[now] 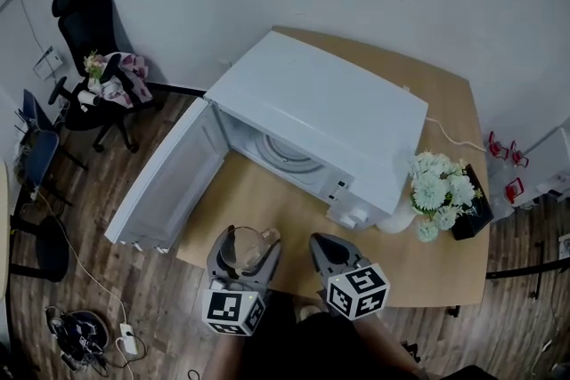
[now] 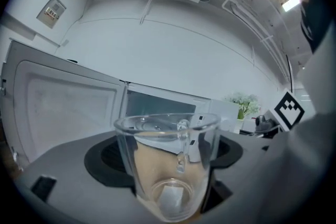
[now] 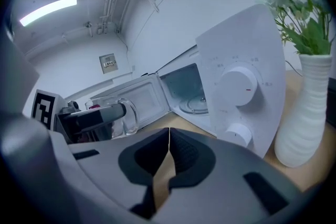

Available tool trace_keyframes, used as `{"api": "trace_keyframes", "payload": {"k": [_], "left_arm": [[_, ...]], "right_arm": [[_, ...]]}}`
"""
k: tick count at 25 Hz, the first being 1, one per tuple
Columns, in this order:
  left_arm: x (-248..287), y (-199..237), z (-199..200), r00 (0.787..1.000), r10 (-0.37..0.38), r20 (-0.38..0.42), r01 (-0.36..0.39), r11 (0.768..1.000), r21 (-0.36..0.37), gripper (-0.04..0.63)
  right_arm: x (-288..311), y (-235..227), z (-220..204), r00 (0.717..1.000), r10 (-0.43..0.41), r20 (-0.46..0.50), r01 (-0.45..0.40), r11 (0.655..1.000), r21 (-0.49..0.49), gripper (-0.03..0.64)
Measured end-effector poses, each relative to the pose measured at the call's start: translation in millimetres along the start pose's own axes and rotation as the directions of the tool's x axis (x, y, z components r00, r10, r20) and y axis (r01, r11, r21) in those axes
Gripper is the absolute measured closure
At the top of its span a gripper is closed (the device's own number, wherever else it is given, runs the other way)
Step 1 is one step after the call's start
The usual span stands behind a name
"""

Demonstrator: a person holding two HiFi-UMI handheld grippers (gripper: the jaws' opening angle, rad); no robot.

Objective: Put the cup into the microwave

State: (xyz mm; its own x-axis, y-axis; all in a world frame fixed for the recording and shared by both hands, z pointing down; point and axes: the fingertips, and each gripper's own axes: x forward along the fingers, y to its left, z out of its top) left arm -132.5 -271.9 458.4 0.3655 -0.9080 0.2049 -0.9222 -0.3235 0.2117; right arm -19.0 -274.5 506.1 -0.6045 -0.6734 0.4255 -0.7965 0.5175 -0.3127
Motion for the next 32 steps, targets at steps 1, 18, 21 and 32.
{"api": "trace_keyframes", "payload": {"k": [1,18,21,32], "left_arm": [[5,3,1,1.000,-0.009,-0.002,0.009,1.000,0.003,0.193],[82,36,14,0.987,-0.158,-0.034,0.160,0.986,0.052,0.193],[95,37,16,0.980,-0.193,-0.041,0.195,0.979,0.064,0.193],[148,34,19,0.959,-0.276,-0.062,0.282,0.952,0.118,0.193]], "right_arm": [[3,0,1,1.000,-0.006,-0.001,0.006,1.000,0.001,0.621],[36,-9,5,0.993,-0.118,-0.022,0.119,0.992,0.051,0.622],[41,-10,6,0.991,-0.132,-0.023,0.133,0.989,0.059,0.621],[55,-10,8,0.988,-0.155,-0.025,0.156,0.981,0.114,0.621]]}}
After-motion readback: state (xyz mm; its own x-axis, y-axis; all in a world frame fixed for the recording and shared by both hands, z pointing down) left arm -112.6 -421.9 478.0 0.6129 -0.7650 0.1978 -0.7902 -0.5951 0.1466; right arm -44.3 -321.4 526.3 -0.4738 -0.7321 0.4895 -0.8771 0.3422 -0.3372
